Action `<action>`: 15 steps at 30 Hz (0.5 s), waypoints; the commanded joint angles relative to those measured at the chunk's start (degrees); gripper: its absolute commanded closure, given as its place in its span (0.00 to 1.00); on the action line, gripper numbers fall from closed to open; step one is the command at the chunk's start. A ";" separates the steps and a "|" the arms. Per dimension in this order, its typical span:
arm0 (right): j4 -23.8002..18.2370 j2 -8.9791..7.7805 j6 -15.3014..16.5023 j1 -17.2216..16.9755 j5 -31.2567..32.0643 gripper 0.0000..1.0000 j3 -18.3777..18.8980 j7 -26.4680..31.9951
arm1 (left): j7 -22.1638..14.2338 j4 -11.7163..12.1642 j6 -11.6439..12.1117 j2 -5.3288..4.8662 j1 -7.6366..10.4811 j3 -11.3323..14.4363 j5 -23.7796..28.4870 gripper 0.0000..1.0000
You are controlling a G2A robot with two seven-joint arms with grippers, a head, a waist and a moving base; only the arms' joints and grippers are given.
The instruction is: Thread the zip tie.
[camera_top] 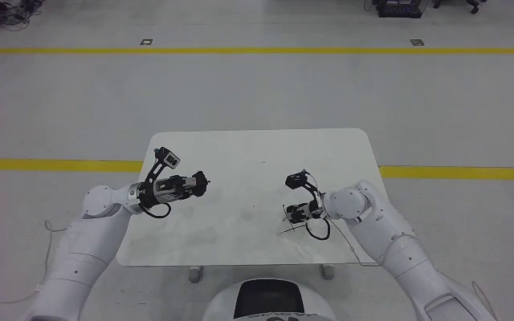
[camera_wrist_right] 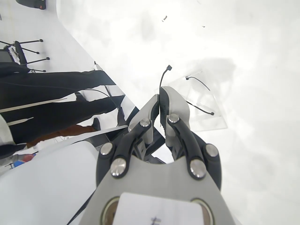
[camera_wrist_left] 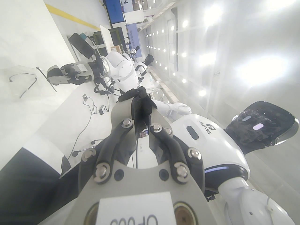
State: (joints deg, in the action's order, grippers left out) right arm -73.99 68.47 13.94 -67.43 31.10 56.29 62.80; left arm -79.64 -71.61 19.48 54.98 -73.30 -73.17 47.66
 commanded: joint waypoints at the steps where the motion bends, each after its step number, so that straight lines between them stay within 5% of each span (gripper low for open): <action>1: 0.00 0.00 -0.03 0.00 0.03 1.00 -0.01 -0.01 | 0.00 0.00 0.00 0.00 0.00 0.00 0.00 1.00; 10: -0.06 0.01 -0.87 -0.42 -0.27 1.00 0.52 -2.64 | 0.00 0.00 0.00 0.00 0.00 0.00 0.00 1.00; 15: -4.91 -0.58 1.08 -5.10 -14.17 1.00 8.02 -13.94 | 0.00 0.00 0.00 0.00 0.00 0.00 0.00 1.00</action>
State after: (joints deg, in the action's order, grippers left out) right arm -77.81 68.09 13.95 -71.28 20.97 62.37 51.17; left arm -79.64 -71.61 19.48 54.98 -73.30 -73.17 47.66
